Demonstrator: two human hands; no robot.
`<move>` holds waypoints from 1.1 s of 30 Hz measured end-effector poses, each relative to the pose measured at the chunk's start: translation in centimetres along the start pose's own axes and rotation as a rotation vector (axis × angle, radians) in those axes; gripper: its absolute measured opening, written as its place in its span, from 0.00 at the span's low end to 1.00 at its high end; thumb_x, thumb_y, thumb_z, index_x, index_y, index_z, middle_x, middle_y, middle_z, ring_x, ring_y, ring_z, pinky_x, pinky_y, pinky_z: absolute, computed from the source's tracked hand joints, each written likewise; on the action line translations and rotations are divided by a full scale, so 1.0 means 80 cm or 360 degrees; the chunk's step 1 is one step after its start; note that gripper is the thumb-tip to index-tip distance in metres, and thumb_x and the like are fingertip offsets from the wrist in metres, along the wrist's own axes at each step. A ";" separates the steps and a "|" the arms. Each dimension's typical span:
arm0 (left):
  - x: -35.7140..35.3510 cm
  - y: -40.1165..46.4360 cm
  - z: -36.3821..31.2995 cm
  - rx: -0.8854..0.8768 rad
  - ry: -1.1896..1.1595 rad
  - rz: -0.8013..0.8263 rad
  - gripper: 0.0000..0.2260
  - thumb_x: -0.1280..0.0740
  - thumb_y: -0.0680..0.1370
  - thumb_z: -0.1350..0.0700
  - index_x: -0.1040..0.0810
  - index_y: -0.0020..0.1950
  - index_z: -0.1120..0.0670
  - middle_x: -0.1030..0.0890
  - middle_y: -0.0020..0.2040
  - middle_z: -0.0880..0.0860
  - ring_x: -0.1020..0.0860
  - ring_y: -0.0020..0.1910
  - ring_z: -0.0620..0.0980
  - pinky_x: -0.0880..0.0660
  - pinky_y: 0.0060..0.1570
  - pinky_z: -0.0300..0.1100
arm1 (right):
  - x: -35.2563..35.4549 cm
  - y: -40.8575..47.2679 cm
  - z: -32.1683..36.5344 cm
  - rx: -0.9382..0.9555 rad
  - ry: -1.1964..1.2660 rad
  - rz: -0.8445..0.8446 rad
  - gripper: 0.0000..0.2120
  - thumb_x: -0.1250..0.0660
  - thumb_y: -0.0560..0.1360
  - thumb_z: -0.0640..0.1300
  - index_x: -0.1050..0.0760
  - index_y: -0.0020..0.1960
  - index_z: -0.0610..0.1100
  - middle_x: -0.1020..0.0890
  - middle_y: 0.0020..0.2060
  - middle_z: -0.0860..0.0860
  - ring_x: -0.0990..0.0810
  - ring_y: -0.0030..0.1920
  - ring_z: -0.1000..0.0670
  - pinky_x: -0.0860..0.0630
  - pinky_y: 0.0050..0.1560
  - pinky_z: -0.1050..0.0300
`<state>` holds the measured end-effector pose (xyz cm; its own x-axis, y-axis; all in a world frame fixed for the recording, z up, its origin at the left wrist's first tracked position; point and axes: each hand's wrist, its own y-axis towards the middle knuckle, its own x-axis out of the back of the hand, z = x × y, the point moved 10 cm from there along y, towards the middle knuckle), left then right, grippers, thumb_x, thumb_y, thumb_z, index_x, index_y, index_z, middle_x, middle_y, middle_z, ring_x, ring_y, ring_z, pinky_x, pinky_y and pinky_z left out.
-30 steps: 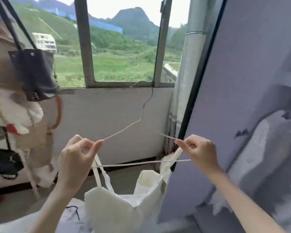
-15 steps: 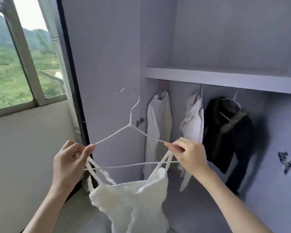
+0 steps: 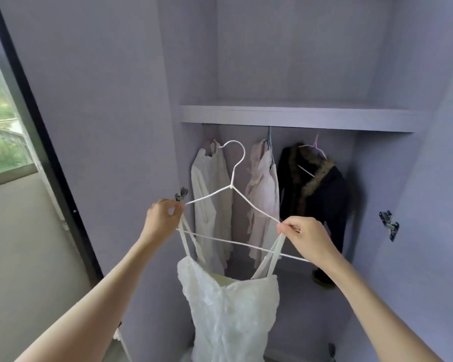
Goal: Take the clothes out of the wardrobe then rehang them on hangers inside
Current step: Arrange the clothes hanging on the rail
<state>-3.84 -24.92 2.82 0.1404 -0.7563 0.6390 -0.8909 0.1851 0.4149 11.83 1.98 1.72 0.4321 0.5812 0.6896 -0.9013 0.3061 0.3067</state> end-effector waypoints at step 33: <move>-0.108 0.407 -0.076 -0.0686 0.0910 -0.0199 0.27 0.45 0.81 0.52 0.60 0.73 0.45 0.54 0.77 0.56 0.56 0.75 0.59 0.56 0.71 0.56 | -0.174 0.495 -0.097 -0.0657 0.0414 -0.0194 0.13 0.43 0.77 0.35 0.24 0.58 0.37 0.21 0.58 0.41 0.25 0.59 0.40 0.30 0.56 0.54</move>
<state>-31.42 -8.56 14.75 0.5390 -0.3638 0.7597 -0.6203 0.4387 0.6502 -29.62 11.86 -0.78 0.5746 0.6752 0.4625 -0.7782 0.6257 0.0534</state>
